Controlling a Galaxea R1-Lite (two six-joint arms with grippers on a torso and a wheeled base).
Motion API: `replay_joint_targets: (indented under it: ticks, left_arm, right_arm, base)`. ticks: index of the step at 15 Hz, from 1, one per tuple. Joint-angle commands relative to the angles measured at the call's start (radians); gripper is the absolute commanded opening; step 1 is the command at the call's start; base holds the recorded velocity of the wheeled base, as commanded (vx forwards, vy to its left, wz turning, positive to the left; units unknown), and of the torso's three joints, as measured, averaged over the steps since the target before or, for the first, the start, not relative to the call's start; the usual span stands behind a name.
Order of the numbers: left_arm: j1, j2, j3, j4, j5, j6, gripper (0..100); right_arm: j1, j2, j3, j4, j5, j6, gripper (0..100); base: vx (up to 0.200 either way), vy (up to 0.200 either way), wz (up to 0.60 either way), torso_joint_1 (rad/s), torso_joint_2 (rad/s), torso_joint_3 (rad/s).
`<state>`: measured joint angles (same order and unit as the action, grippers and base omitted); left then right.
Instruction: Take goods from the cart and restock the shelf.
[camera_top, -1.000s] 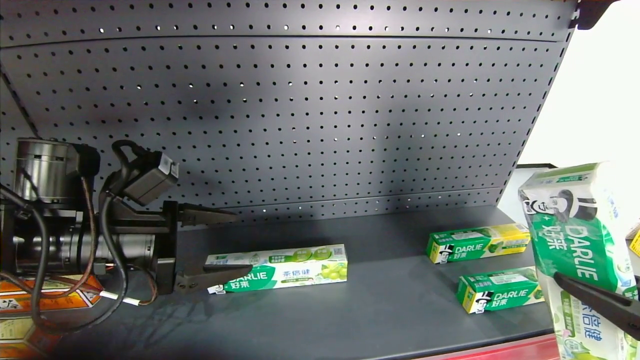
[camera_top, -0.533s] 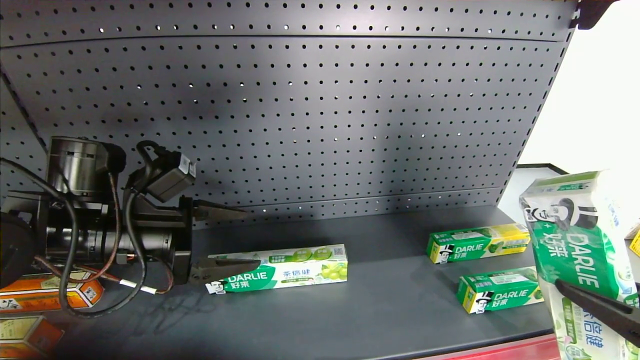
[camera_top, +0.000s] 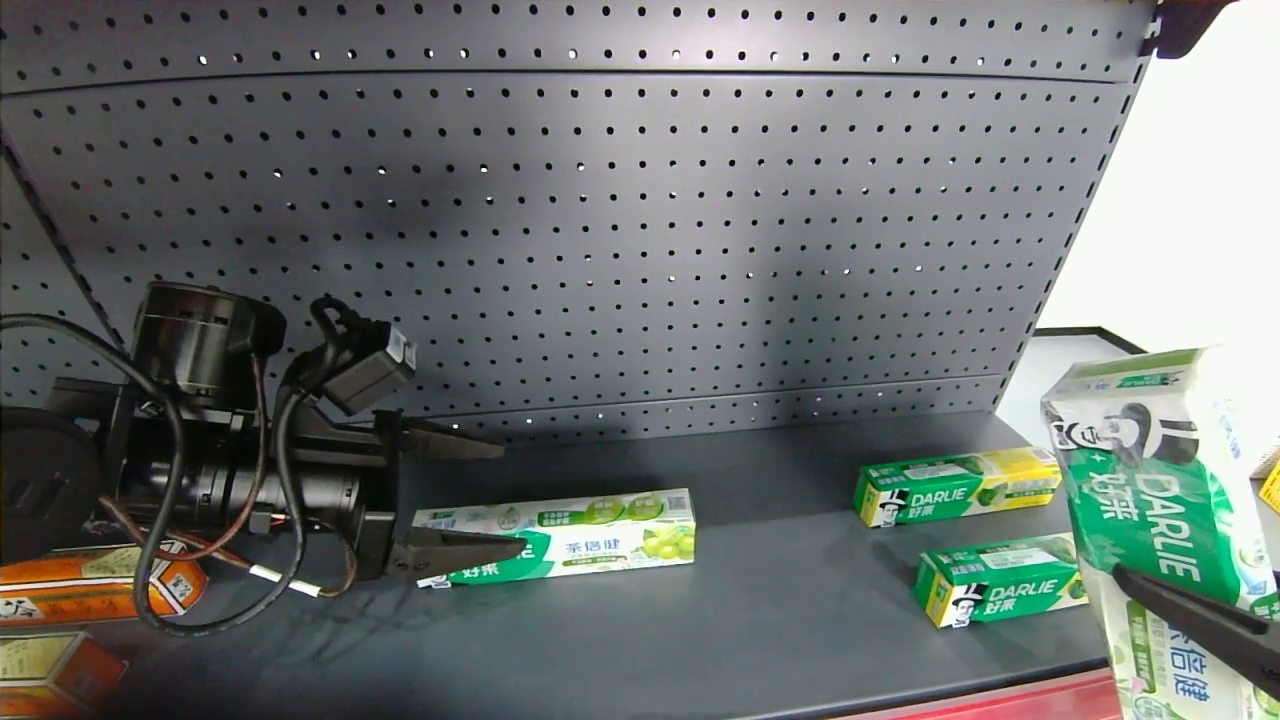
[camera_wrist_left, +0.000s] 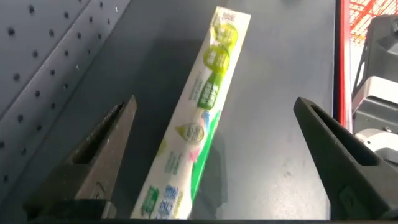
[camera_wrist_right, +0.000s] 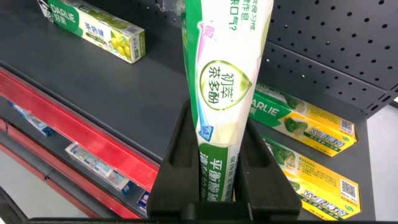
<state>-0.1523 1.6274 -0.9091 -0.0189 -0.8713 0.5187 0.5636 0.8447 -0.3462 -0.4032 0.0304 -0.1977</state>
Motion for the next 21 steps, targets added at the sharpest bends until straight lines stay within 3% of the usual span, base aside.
replay_joint_targets:
  ticks: [1,3,5,11,13,16,17,19,21]
  left_arm:
    - [0.014,-0.014,-0.007,0.004,0.002,0.0,100]
    - [0.023,-0.032,-0.013,0.022,0.002,0.0,100]
    - [0.048,-0.015,0.007,0.047,0.005,0.032,100]
    - [-0.009,0.003,0.004,0.037,0.008,0.061,100]
    - [0.004,-0.003,-0.03,0.048,0.115,0.029,100]
    - [0.03,-0.035,-0.125,0.14,0.136,0.015,100]
    - [0.03,-0.043,-0.122,0.169,0.143,0.014,100]
    - [0.031,-0.063,-0.112,0.171,0.264,0.004,100]
    - [0.03,-0.138,-0.031,0.172,0.273,0.01,100]
  right_arm:
    - [-0.001,-0.006,0.001,0.0,0.0,0.0,0]
    - [-0.001,-0.01,0.003,0.0,0.0,0.0,0]
    - [-0.001,-0.018,0.015,0.0,0.0,0.0,0]
    - [-0.001,-0.024,0.015,0.0,0.0,0.0,0]
    - [-0.002,-0.026,0.016,0.0,0.0,0.001,0]
    - [-0.002,-0.029,0.015,0.0,0.0,0.0,0]
    - [-0.002,-0.026,0.016,0.0,0.0,0.001,0]
    - [-0.004,-0.029,0.016,0.0,0.0,0.001,0]
    - [-0.004,-0.033,0.029,0.0,0.0,0.001,0]
  base:
    - [0.0,0.0,0.0,0.0,0.0,0.0]
    - [0.0,0.0,0.0,0.0,0.0,0.0]
    - [0.0,0.0,0.0,0.0,0.0,0.0]
    - [0.0,0.0,0.0,0.0,0.0,0.0]
    - [0.0,0.0,0.0,0.0,0.0,0.0]
    - [0.0,0.0,0.0,0.0,0.0,0.0]
    - [0.0,0.0,0.0,0.0,0.0,0.0]
    - [0.0,0.0,0.0,0.0,0.0,0.0]
    - [0.0,0.0,0.0,0.0,0.0,0.0]
